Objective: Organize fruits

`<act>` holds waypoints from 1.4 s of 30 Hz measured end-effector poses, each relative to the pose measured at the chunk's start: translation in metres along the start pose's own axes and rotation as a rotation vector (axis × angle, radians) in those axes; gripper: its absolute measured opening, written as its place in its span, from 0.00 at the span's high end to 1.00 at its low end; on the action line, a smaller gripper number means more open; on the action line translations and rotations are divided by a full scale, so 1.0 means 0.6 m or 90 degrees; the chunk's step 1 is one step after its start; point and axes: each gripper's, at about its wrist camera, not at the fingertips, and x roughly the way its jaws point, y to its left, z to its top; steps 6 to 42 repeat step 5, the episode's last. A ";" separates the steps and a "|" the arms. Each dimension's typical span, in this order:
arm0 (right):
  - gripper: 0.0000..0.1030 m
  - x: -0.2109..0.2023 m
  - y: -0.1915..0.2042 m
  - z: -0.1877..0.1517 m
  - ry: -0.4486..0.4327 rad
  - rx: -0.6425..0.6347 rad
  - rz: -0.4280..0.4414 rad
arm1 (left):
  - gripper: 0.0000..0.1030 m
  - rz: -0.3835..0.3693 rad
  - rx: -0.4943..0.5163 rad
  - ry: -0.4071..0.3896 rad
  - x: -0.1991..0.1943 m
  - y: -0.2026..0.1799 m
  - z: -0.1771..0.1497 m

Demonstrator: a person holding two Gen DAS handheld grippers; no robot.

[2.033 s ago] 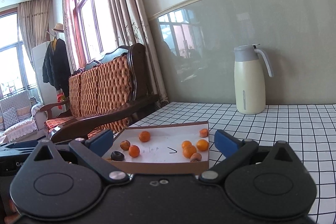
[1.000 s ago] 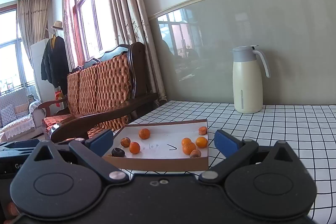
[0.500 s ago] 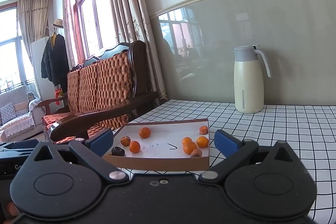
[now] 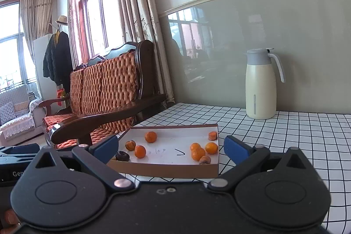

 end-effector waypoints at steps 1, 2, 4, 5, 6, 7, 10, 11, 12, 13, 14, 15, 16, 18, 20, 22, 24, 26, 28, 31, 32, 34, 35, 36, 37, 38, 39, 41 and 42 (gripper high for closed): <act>0.06 0.000 0.000 0.000 0.001 0.000 0.001 | 0.00 -0.011 -0.006 0.001 0.001 0.002 -0.002; 0.06 0.000 0.000 -0.001 0.002 0.001 0.002 | 0.00 -0.016 -0.012 -0.003 0.001 0.003 -0.003; 0.06 0.002 -0.001 -0.001 0.003 0.001 0.002 | 0.00 -0.008 -0.007 -0.012 0.000 0.000 -0.007; 0.06 0.003 -0.001 -0.002 0.004 0.000 0.001 | 0.00 -0.007 -0.002 -0.014 -0.001 -0.002 -0.009; 0.06 0.003 -0.001 -0.002 0.004 0.000 0.001 | 0.00 -0.007 -0.002 -0.014 -0.001 -0.002 -0.009; 0.06 0.003 -0.001 -0.002 0.004 0.000 0.001 | 0.00 -0.007 -0.002 -0.014 -0.001 -0.002 -0.009; 0.06 0.003 -0.001 -0.002 0.004 0.000 0.001 | 0.00 -0.007 -0.002 -0.014 -0.001 -0.002 -0.009; 0.06 0.003 -0.001 -0.002 0.004 0.000 0.001 | 0.00 -0.007 -0.002 -0.014 -0.001 -0.002 -0.009; 0.06 0.003 -0.001 -0.002 0.004 0.000 0.001 | 0.00 -0.007 -0.002 -0.014 -0.001 -0.002 -0.009; 0.06 0.003 -0.001 -0.002 0.004 0.000 0.001 | 0.00 -0.007 -0.002 -0.014 -0.001 -0.002 -0.009; 0.06 0.003 -0.001 -0.002 0.004 0.000 0.001 | 0.00 -0.007 -0.002 -0.014 -0.001 -0.002 -0.009; 0.06 0.003 -0.001 -0.002 0.004 0.000 0.001 | 0.00 -0.007 -0.002 -0.014 -0.001 -0.002 -0.009; 0.06 0.003 -0.001 -0.002 0.004 0.000 0.001 | 0.00 -0.007 -0.002 -0.014 -0.001 -0.002 -0.009; 0.06 0.003 -0.001 -0.002 0.004 0.000 0.001 | 0.00 -0.007 -0.002 -0.014 -0.001 -0.002 -0.009; 0.06 0.003 -0.001 -0.002 0.004 0.000 0.001 | 0.00 -0.007 -0.002 -0.014 -0.001 -0.002 -0.009; 0.06 0.003 -0.001 -0.002 0.004 0.000 0.001 | 0.00 -0.007 -0.002 -0.014 -0.001 -0.002 -0.009; 0.06 0.003 -0.001 -0.002 0.004 0.000 0.001 | 0.00 -0.007 -0.002 -0.014 -0.001 -0.002 -0.009; 0.06 0.003 -0.001 -0.002 0.004 0.000 0.001 | 0.00 -0.007 -0.002 -0.014 -0.001 -0.002 -0.009; 0.06 0.003 -0.001 -0.002 0.004 0.000 0.001 | 0.00 -0.007 -0.002 -0.014 -0.001 -0.002 -0.009; 0.06 0.003 -0.001 -0.002 0.004 0.000 0.001 | 0.00 -0.007 -0.002 -0.014 -0.001 -0.002 -0.009; 0.06 0.003 -0.001 -0.002 0.004 0.000 0.001 | 0.00 -0.007 -0.002 -0.014 -0.001 -0.002 -0.009; 0.06 0.003 -0.001 -0.002 0.004 0.000 0.001 | 0.00 -0.007 -0.002 -0.014 -0.001 -0.002 -0.009; 0.06 0.003 -0.001 -0.002 0.004 0.000 0.001 | 0.00 -0.007 -0.002 -0.014 -0.001 -0.002 -0.009; 0.06 0.003 -0.001 -0.002 0.004 0.000 0.001 | 0.00 -0.007 -0.002 -0.014 -0.001 -0.002 -0.009; 0.06 0.003 -0.001 -0.002 0.004 0.000 0.001 | 0.00 -0.007 -0.002 -0.014 -0.001 -0.002 -0.009; 0.06 0.003 -0.001 -0.002 0.004 0.000 0.001 | 0.00 -0.007 -0.002 -0.014 -0.001 -0.002 -0.009; 0.06 0.003 -0.001 -0.002 0.004 0.000 0.001 | 0.00 -0.007 -0.002 -0.014 -0.001 -0.002 -0.009; 0.06 0.003 -0.001 -0.002 0.004 0.000 0.001 | 0.00 -0.007 -0.002 -0.014 -0.001 -0.002 -0.009; 0.06 0.003 -0.001 -0.002 0.004 0.000 0.001 | 0.00 -0.007 -0.002 -0.014 -0.001 -0.002 -0.009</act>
